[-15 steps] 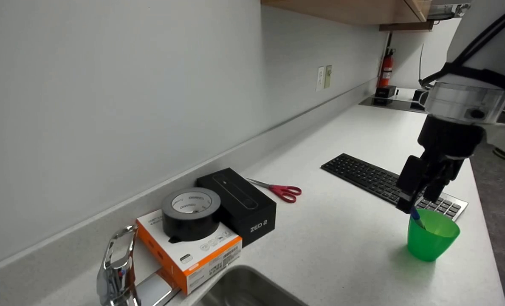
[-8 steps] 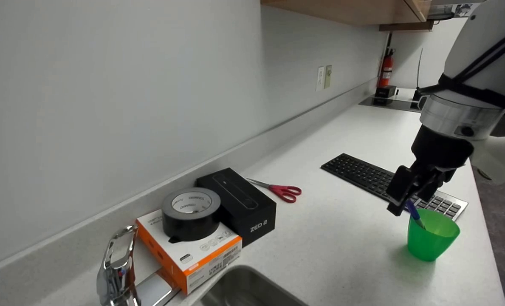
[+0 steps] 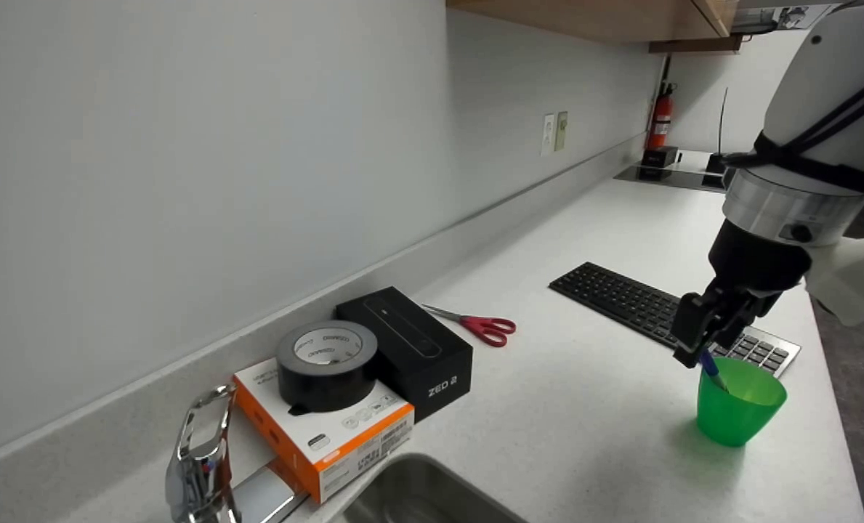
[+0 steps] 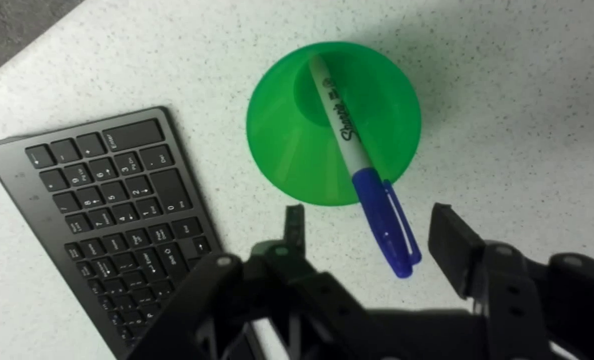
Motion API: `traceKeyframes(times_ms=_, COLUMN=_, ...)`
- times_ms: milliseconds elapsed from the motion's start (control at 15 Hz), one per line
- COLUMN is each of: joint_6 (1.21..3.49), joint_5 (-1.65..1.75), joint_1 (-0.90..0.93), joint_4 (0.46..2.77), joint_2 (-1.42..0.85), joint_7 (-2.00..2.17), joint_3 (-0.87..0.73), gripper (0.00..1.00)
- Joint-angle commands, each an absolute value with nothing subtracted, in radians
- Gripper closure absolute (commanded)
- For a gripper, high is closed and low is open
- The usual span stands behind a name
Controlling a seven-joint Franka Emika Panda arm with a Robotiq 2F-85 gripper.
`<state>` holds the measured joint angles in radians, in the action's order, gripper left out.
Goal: Remove the marker from the mug cup and place it on the table
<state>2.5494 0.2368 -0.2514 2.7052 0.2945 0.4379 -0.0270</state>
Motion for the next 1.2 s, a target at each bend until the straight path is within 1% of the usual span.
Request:
traceKeyframes(times_ms=0, joint_6=2.6, joint_5=0.263, joint_1=-0.27, joint_4=2.728, joint_2=0.31, joint_7=0.466, joint_3=-0.016, gripper=0.63)
traceKeyframes(times_ms=267, joint_6=2.577, joint_5=0.246, joint_1=-0.264, joint_4=2.73, joint_2=0.335, joint_7=0.452, joint_3=-0.021, gripper=0.95)
traceKeyframes(times_ms=333, joint_6=2.568, joint_5=0.234, joint_1=-0.26, joint_4=2.729, joint_2=0.348, joint_7=0.442, joint_3=-0.026, gripper=0.99)
traceKeyframes(times_ms=400, joint_6=2.561, joint_5=0.222, joint_1=-0.256, joint_4=2.73, joint_2=0.364, joint_7=0.431, joint_3=-0.031, gripper=1.0)
traceKeyframes(times_ms=467, joint_6=2.547, joint_5=0.198, joint_1=-0.248, joint_4=2.731, joint_2=0.394, joint_7=0.408, joint_3=-0.041, gripper=0.96)
traceKeyframes(times_ms=733, joint_6=2.496, joint_5=0.098, joint_1=-0.235, joint_4=2.735, joint_2=0.54, joint_7=0.328, joint_3=-0.083, gripper=0.96)
traceKeyframes(times_ms=933, joint_6=2.41, joint_5=-0.026, joint_1=-0.201, joint_4=2.702, joint_2=0.643, joint_7=0.229, joint_3=-0.141, gripper=0.96)
traceKeyframes(times_ms=1133, joint_6=2.317, joint_5=-0.142, joint_1=-0.147, joint_4=2.633, joint_2=0.641, joint_7=0.156, joint_3=-0.178, gripper=0.96)
